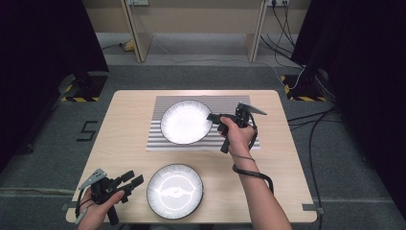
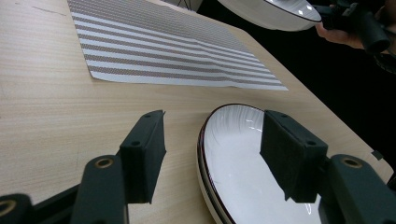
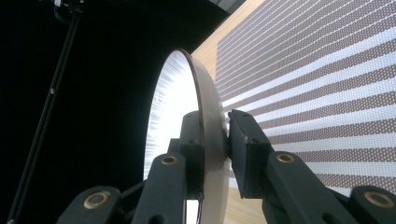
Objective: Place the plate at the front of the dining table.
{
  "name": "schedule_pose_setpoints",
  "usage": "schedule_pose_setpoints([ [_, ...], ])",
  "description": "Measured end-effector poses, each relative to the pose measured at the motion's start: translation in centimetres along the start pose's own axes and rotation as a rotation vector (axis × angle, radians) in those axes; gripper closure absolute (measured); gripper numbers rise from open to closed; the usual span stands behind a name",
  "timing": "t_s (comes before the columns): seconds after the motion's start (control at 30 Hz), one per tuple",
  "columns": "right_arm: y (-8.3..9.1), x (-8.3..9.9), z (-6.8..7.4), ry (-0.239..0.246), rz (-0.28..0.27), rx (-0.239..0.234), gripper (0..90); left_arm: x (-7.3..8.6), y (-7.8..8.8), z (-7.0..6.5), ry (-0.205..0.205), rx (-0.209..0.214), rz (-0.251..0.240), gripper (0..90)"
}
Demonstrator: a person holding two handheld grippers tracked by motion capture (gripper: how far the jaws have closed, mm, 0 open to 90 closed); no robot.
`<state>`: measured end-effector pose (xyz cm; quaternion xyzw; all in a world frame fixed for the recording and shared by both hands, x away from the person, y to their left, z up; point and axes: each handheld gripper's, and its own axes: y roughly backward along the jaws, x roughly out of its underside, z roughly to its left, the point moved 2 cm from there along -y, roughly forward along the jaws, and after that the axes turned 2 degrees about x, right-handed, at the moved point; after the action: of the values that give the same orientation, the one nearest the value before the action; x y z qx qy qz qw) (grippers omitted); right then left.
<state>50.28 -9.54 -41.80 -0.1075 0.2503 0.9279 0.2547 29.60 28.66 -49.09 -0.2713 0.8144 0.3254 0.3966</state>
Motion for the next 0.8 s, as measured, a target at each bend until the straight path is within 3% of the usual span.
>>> schedule_pose_setpoints([
  [0.8, -0.4, -1.3, -0.2, -0.013, -0.021, 0.013, 75.8, 0.0, -0.1, 0.1, 0.0, 0.0, 0.005, 39.6],
])
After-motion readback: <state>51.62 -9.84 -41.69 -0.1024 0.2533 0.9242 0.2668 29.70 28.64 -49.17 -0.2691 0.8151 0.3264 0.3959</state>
